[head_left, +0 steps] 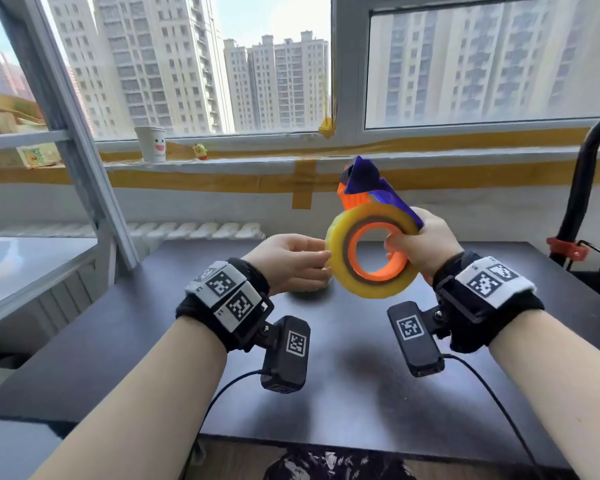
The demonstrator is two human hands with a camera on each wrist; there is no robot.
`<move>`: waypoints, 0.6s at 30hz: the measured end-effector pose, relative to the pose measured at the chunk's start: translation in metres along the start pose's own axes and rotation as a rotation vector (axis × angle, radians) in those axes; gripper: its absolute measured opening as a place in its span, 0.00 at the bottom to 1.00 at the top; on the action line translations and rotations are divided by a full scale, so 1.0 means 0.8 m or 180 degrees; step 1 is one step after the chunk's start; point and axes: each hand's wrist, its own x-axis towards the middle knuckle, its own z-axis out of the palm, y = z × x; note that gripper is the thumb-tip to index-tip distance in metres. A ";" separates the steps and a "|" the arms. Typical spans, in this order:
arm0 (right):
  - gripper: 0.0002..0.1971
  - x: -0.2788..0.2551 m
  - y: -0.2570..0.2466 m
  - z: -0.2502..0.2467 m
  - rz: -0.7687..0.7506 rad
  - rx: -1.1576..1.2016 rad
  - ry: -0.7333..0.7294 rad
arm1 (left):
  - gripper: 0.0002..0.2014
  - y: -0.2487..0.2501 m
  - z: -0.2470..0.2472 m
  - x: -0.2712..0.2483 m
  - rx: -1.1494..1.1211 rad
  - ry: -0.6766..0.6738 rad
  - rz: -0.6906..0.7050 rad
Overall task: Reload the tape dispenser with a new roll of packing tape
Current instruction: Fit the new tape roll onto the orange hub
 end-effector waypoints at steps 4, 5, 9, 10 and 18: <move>0.24 -0.004 -0.005 0.004 -0.0432 -0.0743 -0.0049 | 0.06 -0.013 -0.001 0.002 -0.0242 0.0022 -0.0268; 0.24 -0.006 -0.005 0.004 -0.0485 -0.0813 -0.0035 | 0.07 -0.015 -0.003 0.002 -0.0339 0.0040 -0.0324; 0.22 -0.009 -0.002 0.003 -0.0309 -0.0644 -0.0075 | 0.07 -0.016 -0.006 -0.002 -0.0508 0.0038 -0.0394; 0.20 -0.008 0.001 0.002 -0.0159 -0.0535 -0.0126 | 0.07 -0.014 -0.006 -0.005 -0.0459 -0.0002 -0.0379; 0.14 -0.001 0.011 0.004 0.0720 0.0291 -0.0701 | 0.20 0.003 0.001 -0.020 0.0348 0.0296 -0.0102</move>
